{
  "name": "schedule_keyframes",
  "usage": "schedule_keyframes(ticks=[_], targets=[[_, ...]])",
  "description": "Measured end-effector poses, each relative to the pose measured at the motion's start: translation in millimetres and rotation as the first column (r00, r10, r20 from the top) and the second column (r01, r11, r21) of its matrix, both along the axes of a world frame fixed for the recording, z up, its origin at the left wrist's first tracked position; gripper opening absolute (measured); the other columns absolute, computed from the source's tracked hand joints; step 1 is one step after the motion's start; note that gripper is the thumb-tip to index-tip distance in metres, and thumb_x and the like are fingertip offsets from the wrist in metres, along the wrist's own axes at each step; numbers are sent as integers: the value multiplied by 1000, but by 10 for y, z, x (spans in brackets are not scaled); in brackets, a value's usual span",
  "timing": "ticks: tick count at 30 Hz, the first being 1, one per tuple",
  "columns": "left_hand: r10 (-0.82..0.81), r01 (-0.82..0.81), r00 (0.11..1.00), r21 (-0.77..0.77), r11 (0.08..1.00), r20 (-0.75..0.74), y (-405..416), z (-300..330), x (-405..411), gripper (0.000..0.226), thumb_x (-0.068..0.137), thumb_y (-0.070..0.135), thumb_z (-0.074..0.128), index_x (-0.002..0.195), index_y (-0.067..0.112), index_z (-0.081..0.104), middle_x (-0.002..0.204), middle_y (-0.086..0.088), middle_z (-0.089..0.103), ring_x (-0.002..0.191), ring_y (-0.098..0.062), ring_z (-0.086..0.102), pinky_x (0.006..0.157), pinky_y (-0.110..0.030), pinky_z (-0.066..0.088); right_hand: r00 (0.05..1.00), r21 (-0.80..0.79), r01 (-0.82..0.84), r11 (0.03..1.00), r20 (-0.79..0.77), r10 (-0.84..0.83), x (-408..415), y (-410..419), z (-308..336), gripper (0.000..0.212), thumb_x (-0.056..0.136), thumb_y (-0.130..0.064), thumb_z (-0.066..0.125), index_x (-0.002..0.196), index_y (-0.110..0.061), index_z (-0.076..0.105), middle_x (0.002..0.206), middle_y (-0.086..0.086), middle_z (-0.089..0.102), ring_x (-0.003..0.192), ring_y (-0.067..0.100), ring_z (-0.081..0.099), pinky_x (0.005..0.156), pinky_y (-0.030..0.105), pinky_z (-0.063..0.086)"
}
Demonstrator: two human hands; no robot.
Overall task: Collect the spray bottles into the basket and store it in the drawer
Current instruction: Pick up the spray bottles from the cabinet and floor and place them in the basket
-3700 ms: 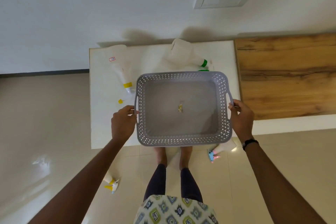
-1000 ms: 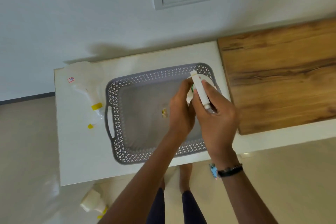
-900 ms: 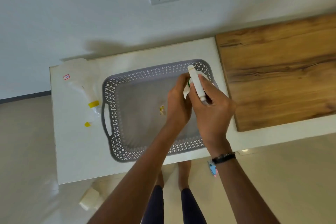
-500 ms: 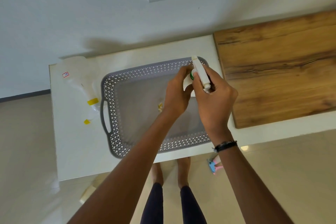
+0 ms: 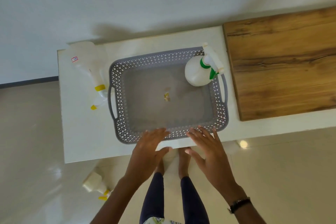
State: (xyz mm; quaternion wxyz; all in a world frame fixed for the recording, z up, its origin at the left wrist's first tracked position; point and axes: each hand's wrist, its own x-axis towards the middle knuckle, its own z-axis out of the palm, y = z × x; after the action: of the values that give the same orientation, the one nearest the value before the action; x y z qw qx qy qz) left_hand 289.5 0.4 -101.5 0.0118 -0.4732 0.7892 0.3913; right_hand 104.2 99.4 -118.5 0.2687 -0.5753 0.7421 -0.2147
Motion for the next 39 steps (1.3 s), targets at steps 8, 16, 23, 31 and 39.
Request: schedule_keyframes(ticks=[8, 16, 23, 31, 39], targets=[[-31, 32, 999, -233, 972, 9, -66, -106, 145, 41, 71, -4, 74, 109, 11, 70, 108, -6, 73, 101, -22, 69, 101, -45, 39, 980, -91, -33, 995, -201, 14, -118, -335, -74, 47, 64, 5, 80, 107, -12, 71, 109, 4, 72, 109, 21, 66, 106, 57, 36], [28, -34, 999, -262, 964, -28, -471, -198, 35, 46, 78, -17, 61, 109, 16, 71, 110, -1, 72, 102, -17, 69, 107, -36, 35, 983, -102, -18, 995, -185, -2, -225, -716, -105, 37, 74, 3, 75, 107, -12, 71, 108, 4, 73, 110, 21, 65, 108, 58, 36], [-14, -3, 997, -235, 972, -71, -601, -217, 121, 42, 82, -12, 57, 111, 16, 69, 112, -2, 72, 104, -19, 68, 109, -39, 37, 987, -83, 27, 996, -156, -39, -124, -785, -80, 27, 78, -7, 72, 105, -10, 72, 107, 8, 73, 106, 25, 68, 106, 59, 39], [666, -741, 638, -72, 668, -385, -1125, 8, 451, 27, 92, 8, 52, 118, 11, 58, 118, -8, 63, 107, -20, 59, 94, -37, 51, 987, -91, -24, 996, 156, 38, 367, -1290, 143, 20, 89, -25, 64, 106, -16, 70, 114, -1, 71, 109, 10, 64, 119, 39, 24], [769, -770, 637, 7, 638, 62, -1847, -280, 677, 54, 86, 23, 63, 130, -1, 41, 131, -18, 51, 120, -34, 48, 100, -39, 38, 969, -165, -49, 985, 233, 87, 1103, -2018, 132, 17, 92, -20, 61, 100, -11, 73, 99, 3, 75, 88, 20, 71, 102, 48, 47]])
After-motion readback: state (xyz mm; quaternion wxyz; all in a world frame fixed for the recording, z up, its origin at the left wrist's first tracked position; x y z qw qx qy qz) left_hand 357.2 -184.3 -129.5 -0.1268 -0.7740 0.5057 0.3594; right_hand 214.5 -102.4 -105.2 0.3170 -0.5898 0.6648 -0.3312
